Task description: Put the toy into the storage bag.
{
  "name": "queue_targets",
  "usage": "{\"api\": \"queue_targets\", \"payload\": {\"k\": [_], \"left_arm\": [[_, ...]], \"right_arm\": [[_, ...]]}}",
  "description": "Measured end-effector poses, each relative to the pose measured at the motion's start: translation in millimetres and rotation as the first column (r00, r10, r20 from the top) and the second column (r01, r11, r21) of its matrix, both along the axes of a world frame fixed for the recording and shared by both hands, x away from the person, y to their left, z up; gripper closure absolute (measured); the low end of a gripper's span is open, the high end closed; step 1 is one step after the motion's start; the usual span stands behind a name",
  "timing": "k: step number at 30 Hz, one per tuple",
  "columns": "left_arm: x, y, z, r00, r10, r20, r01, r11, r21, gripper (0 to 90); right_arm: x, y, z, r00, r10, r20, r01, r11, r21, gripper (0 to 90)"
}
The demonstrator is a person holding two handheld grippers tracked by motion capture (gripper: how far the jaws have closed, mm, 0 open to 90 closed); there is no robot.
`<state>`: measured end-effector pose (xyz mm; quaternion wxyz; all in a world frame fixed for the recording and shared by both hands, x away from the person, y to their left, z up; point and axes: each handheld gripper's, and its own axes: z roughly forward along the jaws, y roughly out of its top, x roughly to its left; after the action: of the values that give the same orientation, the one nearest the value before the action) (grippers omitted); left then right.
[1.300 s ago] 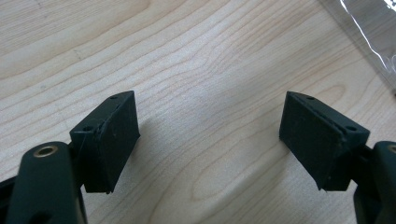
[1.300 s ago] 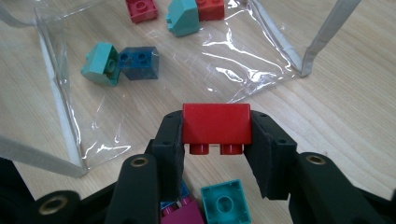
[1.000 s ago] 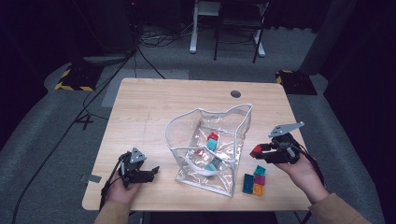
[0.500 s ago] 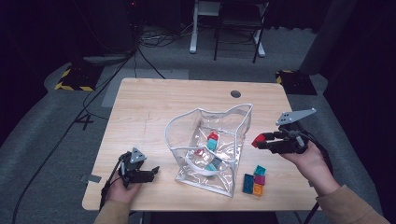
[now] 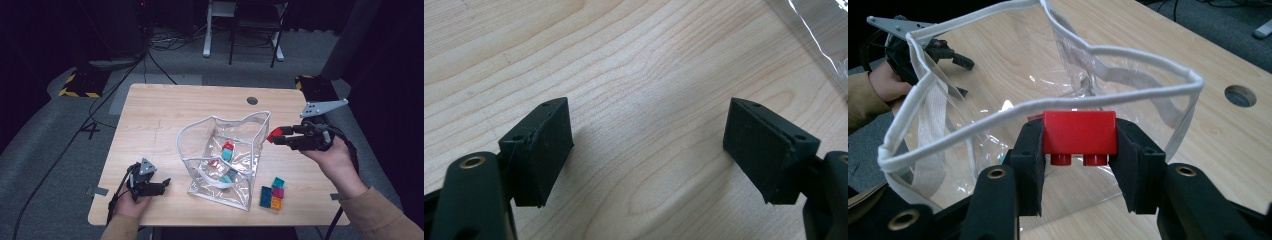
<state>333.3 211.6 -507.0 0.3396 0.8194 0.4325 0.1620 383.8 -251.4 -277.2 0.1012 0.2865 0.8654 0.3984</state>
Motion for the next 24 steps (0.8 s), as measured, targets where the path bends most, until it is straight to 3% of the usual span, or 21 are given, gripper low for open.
{"api": "queue_targets", "payload": {"k": [13,24], "left_arm": [[0.0,0.0,0.0,1.0,0.0,0.0,0.0,1.0,0.0,20.2],[0.0,0.1,0.0,1.0,-0.001,0.0,0.001,1.0,0.001,20.2]], "right_arm": [[12.9,31.8,24.1,0.9985,0.049,0.022,-0.049,0.9988,-0.003,58.4],[27.8,70.4,24.1,0.9949,0.101,0.001,-0.101,0.9947,-0.022,58.4]]}}
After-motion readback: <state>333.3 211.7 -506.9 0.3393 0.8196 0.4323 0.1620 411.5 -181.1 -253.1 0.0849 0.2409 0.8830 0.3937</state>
